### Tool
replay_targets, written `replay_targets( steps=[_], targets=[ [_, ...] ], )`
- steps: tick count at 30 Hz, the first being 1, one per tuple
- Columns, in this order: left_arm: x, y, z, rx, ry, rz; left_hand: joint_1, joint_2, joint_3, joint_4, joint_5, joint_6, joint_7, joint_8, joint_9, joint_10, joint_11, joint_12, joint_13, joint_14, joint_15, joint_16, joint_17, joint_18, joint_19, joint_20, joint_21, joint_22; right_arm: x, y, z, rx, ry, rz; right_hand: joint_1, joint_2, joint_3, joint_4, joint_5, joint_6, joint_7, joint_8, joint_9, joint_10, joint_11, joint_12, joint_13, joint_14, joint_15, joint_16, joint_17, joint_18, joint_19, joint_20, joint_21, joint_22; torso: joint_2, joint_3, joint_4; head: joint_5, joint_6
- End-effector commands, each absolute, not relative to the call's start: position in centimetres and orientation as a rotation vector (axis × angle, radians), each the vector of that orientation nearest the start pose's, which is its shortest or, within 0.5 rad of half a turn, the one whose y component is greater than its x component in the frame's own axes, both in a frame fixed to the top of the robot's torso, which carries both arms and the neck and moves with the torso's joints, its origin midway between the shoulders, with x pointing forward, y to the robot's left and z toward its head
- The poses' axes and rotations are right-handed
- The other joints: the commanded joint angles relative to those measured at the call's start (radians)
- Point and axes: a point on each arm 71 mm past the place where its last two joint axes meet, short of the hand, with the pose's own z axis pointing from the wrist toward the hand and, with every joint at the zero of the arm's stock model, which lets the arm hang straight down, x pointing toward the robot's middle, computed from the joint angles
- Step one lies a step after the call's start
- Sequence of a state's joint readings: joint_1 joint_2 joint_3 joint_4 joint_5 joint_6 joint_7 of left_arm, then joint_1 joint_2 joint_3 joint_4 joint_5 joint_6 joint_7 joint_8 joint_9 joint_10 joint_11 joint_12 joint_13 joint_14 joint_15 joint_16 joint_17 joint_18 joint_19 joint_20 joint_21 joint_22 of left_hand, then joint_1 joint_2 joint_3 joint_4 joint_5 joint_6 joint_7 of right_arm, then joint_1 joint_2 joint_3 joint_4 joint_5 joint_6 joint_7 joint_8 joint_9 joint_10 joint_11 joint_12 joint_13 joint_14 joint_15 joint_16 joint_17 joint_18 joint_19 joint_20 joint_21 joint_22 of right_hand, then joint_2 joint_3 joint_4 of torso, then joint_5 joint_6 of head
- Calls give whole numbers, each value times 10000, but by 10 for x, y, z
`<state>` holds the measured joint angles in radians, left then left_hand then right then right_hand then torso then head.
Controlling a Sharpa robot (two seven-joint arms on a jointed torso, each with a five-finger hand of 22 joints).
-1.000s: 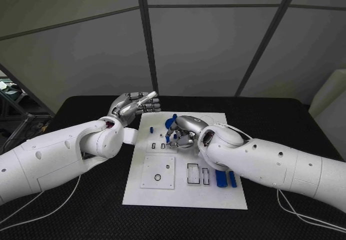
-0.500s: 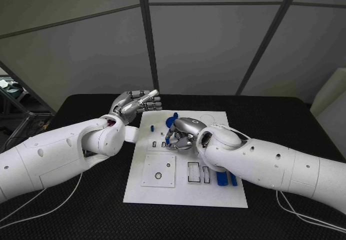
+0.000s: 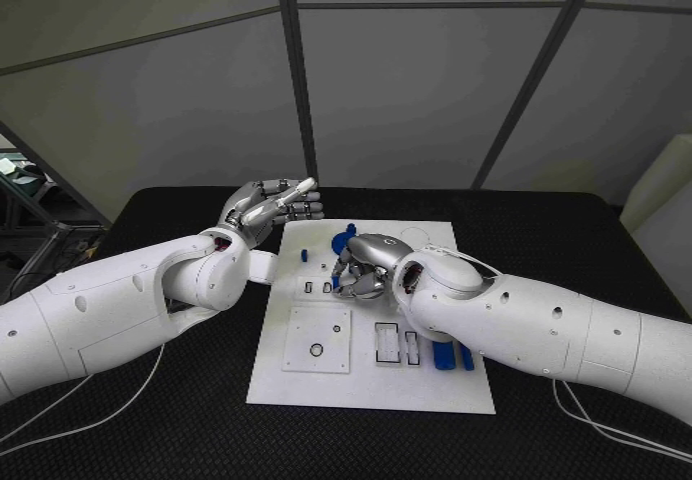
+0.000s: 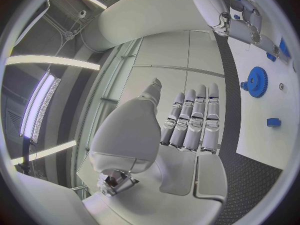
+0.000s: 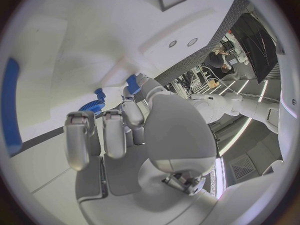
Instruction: Assemble the parts on the task board
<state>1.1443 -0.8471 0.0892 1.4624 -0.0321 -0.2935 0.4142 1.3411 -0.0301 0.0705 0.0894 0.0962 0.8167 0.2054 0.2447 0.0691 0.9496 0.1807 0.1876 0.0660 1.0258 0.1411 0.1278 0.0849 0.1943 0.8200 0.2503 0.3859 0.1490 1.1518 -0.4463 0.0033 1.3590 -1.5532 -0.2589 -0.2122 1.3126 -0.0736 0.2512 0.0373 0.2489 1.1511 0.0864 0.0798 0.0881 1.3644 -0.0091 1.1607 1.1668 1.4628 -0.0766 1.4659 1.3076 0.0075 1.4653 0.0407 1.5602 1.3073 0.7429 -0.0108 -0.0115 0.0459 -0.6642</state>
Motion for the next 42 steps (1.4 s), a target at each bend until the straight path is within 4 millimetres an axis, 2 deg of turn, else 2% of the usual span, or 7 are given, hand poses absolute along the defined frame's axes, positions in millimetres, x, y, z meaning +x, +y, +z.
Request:
replay_targets(
  steps=[1, 9, 28, 32, 35, 37, 42],
  targets=[
    [507, 232, -159, -10983, 12842, -15786, 49, 46, -3, -62, -40, 57, 201, -40, -12, 62, 1, -44, -3, 5, 41, -36, -16, -134, 40, -2, 3, -15, 488, -43, -201, -3060, 17077, 7221, -150, -63, -8, -43, 41, 30, -108, -139, 55, -85, 38, -69, -53, 632, 14, -62, 598, -7, 885, -47, -41, 2356, -1, 0, 3, -14, 6],
    [507, 233, -159, -10988, 12839, -15770, 49, 46, -3, -62, -40, 57, 201, -40, -12, 62, 1, -44, -3, 5, 41, -36, -16, -134, 40, -2, 3, -15, 488, -42, -201, -3129, 17120, 7180, -363, -274, -45, -86, 45, -534, 82, -202, -69, -190, 198, -198, -161, 611, 144, -117, 520, 7, 849, 65, -75, 2298, -3, -4, 4, -11, -10],
    [508, 233, -159, -10998, 12864, -15772, 55, 54, -12, -104, -64, 61, 197, -56, -12, 71, 0, -71, -3, 7, 43, -63, -19, -134, 38, 0, -4, -28, 487, -41, -200, -3166, 16986, 7248, -673, -481, -154, -51, 42, -788, 151, -186, -111, -252, 269, -257, -216, 598, 211, -158, 472, 12, 839, 146, -86, 2282, 1, -2, 1, 3, -7],
    [508, 233, -160, -11003, 12868, -15766, 54, 55, -15, -111, -67, 60, 197, -60, -13, 71, 1, -77, -3, 8, 44, -68, -20, -134, 37, 1, -5, -30, 487, -41, -200, -3109, 16911, 7262, -883, -604, -281, 6, -125, -959, 170, -183, -130, -289, 299, -295, -259, 590, 237, -184, 439, 17, 828, 179, -98, 2264, 1, -2, 1, 2, -2],
    [508, 233, -160, -11005, 12871, -15764, 54, 55, -15, -111, -67, 60, 197, -60, -13, 71, 1, -77, -3, 8, 44, -68, -20, -134, 37, 1, -5, -30, 487, -42, -198, -2984, 16723, 7309, -1054, -722, -439, 73, -434, -1217, 207, -197, -160, -385, 334, -416, -376, 583, 263, -209, 410, 21, 817, 203, -110, 2247, -3, -5, 6, -3, -3],
    [508, 233, -160, -11008, 12873, -15759, 54, 55, -15, -111, -67, 60, 197, -60, -13, 71, 1, -77, -3, 8, 44, -68, -20, -134, 37, 1, -5, -30, 487, -42, -196, -2834, 16494, 7410, -1201, -862, -684, 213, -841, -1584, 271, -195, -191, -543, 395, -608, -560, 565, 308, -258, 342, 32, 790, 241, -137, 2202, -2, -6, 1, 0, 6],
    [508, 234, -160, -11019, 12885, -15724, 54, 56, -18, -120, -71, 56, 194, -67, -14, 69, 2, -85, -4, 6, 45, -75, -21, -134, 36, 1, -7, -33, 486, -41, -191, -2571, 15911, 7808, -977, -1147, -1196, 675, -934, -2401, 430, -193, -230, -1126, 539, -1526, -1451, 511, 416, -401, 156, 88, 650, 341, -276, 1976, -7, 3, 8, -3, 28]
  ],
)
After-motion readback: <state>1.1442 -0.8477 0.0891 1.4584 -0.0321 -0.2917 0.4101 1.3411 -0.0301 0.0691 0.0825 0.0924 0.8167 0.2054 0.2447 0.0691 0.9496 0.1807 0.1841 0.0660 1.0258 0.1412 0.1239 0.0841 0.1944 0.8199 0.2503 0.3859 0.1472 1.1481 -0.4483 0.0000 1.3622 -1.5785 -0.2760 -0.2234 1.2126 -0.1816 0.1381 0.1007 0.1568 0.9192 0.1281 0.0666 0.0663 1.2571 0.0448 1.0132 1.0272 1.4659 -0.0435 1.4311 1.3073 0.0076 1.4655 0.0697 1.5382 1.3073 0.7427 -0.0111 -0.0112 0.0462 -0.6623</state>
